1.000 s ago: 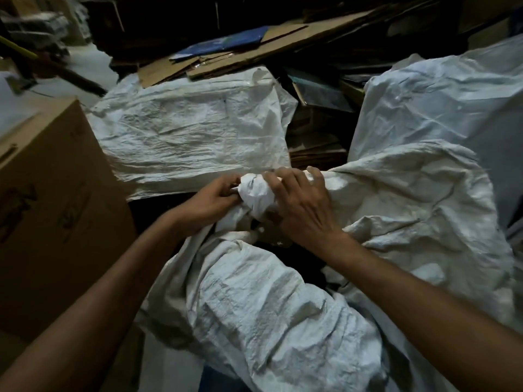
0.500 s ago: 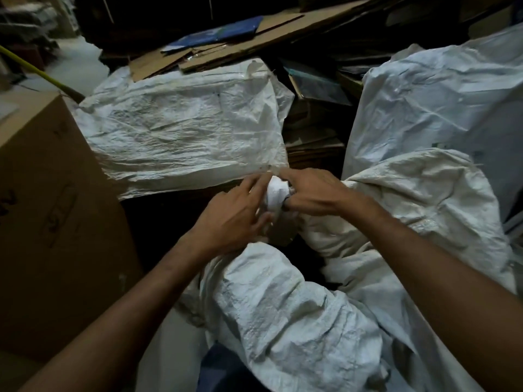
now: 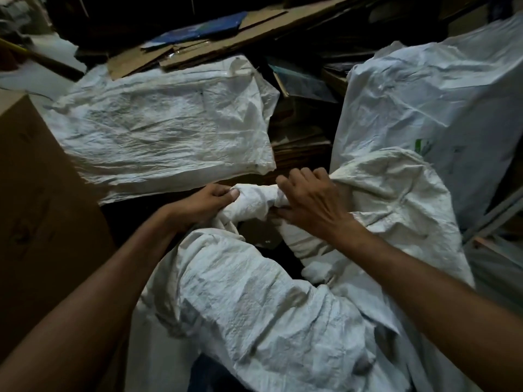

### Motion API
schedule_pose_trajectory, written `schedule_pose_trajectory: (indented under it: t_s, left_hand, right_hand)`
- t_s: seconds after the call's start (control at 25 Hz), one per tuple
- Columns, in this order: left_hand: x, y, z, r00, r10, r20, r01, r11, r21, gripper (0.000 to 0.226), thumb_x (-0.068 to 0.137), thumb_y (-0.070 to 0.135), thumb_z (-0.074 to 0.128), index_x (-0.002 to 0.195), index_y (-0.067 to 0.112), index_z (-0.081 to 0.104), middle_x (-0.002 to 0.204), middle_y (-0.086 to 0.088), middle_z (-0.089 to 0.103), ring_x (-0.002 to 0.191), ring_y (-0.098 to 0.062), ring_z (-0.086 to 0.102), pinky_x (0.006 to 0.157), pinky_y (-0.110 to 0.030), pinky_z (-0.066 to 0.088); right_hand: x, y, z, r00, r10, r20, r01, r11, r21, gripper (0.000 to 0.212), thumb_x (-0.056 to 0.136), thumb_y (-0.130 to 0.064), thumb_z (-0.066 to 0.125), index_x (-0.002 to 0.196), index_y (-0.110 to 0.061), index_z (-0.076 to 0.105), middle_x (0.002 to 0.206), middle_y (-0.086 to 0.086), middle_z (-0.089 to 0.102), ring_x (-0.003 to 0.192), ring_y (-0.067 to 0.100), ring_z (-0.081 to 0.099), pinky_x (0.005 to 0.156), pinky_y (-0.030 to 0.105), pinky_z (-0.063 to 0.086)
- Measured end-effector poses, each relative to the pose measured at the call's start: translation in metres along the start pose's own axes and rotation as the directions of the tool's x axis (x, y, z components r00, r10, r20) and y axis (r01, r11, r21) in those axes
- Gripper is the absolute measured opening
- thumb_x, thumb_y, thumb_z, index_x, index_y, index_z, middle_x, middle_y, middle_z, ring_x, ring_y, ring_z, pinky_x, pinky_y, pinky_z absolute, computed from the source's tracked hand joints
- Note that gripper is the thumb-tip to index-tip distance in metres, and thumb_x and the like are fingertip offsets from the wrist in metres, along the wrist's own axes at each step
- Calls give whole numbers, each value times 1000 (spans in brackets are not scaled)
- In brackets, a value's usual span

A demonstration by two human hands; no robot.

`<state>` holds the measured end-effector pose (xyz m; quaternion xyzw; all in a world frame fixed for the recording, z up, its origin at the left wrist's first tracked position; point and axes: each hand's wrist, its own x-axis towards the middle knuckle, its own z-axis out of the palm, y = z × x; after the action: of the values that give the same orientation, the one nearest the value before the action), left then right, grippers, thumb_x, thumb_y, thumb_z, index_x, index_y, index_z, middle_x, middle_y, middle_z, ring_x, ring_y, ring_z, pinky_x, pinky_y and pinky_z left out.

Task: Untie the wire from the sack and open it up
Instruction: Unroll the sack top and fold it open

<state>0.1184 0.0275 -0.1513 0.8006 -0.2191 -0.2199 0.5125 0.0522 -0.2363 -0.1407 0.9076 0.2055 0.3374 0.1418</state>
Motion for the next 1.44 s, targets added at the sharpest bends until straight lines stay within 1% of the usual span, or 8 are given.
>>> schedule_pose_trajectory:
  t_s: [0.16, 0.36, 0.56, 0.68, 0.8, 0.96, 1.16, 1.44]
  left_hand:
    - [3, 9, 5, 987, 102, -122, -76, 976, 203, 69, 93, 75, 42, 124, 16, 61, 112, 3, 66, 95, -11, 62, 87, -37, 50]
    - [14, 50, 26, 952, 303, 43, -242, 658, 713, 87, 82, 72, 63, 152, 29, 34, 148, -1, 46, 123, -18, 54, 96, -34, 45]
    - [63, 45, 40, 945, 277, -171, -93, 734, 673, 32, 102, 40, 52, 115, 11, 55, 110, -10, 63, 98, -29, 61, 78, -38, 44]
    - [83, 38, 24, 979, 153, -135, -109, 952, 287, 54, 93, 54, 55, 102, 2, 59, 97, -11, 67, 90, -31, 64, 81, -39, 49]
    - [79, 43, 10, 999, 26, -46, -25, 999, 29, 63, 90, 65, 57, 98, 3, 65, 85, -14, 68, 76, -27, 62, 70, -43, 52]
    - [75, 53, -6, 988, -65, -139, 99, 961, 257, 62, 94, 70, 46, 99, 15, 74, 69, -17, 71, 48, -17, 63, 40, -25, 48]
    - [115, 82, 28, 904, 422, 72, -314, 537, 783, 84, 84, 86, 35, 148, 33, 41, 145, -5, 53, 127, -24, 55, 98, -41, 45]
    - [190, 95, 98, 860, 488, 151, -409, 479, 776, 48, 91, 52, 37, 126, 22, 50, 119, -5, 68, 103, -32, 65, 75, -41, 51]
  right_hand:
    - [27, 19, -8, 935, -6, 355, -118, 938, 326, 38, 93, -58, 58, 107, -23, 55, 89, 4, 68, 78, 30, 66, 64, 35, 38]
    - [59, 61, -25, 731, -131, 669, -554, 459, 695, 14, 86, -34, 81, 84, -27, 70, 75, -12, 71, 68, -6, 63, 61, 13, 45]
    - [56, 72, -16, 815, 331, 475, -517, 786, 339, 58, 78, -71, 69, 119, -31, 64, 121, 0, 66, 116, 24, 58, 95, 47, 46]
    - [19, 44, -15, 735, 433, 522, -559, 823, 104, 113, 68, -88, 60, 156, -28, 22, 156, 8, 37, 142, 33, 36, 111, 59, 29]
    - [-6, 52, 11, 688, 503, 523, -597, 802, 15, 91, 73, -77, 69, 140, -22, 42, 132, 10, 60, 122, 33, 59, 94, 47, 41]
    - [15, 118, 5, 650, 279, 707, -678, 634, 373, 28, 80, -49, 83, 85, -24, 72, 77, -9, 72, 83, 15, 71, 66, 28, 49]
    - [35, 178, -27, 438, -7, 899, -870, 250, 426, 27, 87, -39, 77, 80, -14, 70, 66, -6, 71, 56, 6, 66, 49, 18, 50]
    - [10, 149, -26, 527, 601, 601, -772, 634, 43, 72, 74, -72, 75, 123, -20, 64, 125, 9, 64, 121, 31, 57, 93, 44, 48]
